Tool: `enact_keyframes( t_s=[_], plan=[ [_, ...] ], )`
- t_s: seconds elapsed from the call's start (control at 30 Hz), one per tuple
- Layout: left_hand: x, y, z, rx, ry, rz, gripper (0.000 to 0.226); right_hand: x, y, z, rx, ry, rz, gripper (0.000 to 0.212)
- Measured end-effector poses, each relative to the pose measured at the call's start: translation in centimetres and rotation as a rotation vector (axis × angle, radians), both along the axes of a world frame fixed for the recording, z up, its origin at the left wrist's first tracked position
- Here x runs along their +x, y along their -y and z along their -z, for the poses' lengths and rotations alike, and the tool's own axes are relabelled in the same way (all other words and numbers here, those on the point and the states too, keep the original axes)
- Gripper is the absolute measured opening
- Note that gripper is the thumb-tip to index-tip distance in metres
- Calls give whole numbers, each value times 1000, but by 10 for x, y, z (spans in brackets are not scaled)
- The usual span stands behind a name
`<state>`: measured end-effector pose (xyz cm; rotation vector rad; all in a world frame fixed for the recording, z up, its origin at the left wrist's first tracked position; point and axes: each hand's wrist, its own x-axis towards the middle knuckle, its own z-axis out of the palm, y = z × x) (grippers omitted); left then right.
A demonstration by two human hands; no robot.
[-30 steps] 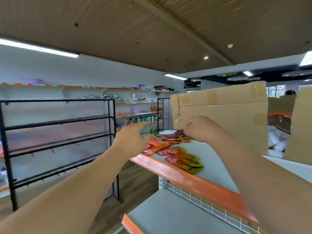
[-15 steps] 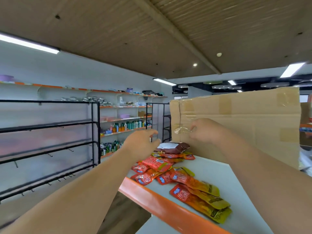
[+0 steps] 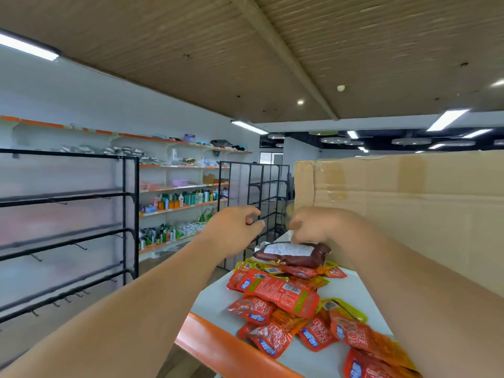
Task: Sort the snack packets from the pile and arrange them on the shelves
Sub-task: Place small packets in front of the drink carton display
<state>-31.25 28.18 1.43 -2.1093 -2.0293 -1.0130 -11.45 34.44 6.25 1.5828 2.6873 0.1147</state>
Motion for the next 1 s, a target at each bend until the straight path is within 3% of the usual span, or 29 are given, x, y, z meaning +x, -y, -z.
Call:
enact_keyframes(
  t_s=[0.13, 0.23, 0.63, 0.83, 1.0],
  plan=[
    [-21, -20, 1, -38, 19, 71, 44, -23, -10, 12, -71, 127, 106, 73],
    [-32, -33, 2, -54, 14, 137, 42, -30, -15, 23, -62, 168, 170, 80],
    [0, -53, -2, -82, 5, 400, 39, 24, 28, -7, 62, -104, 315, 51],
    [76, -38, -22, -55, -93, 690, 73, 88, 78, -31, 104, -222, 428, 34],
    [149, -13, -29, 63, -187, 772, 35, 133, 118, -41, 86, -381, 497, 31]
  ],
)
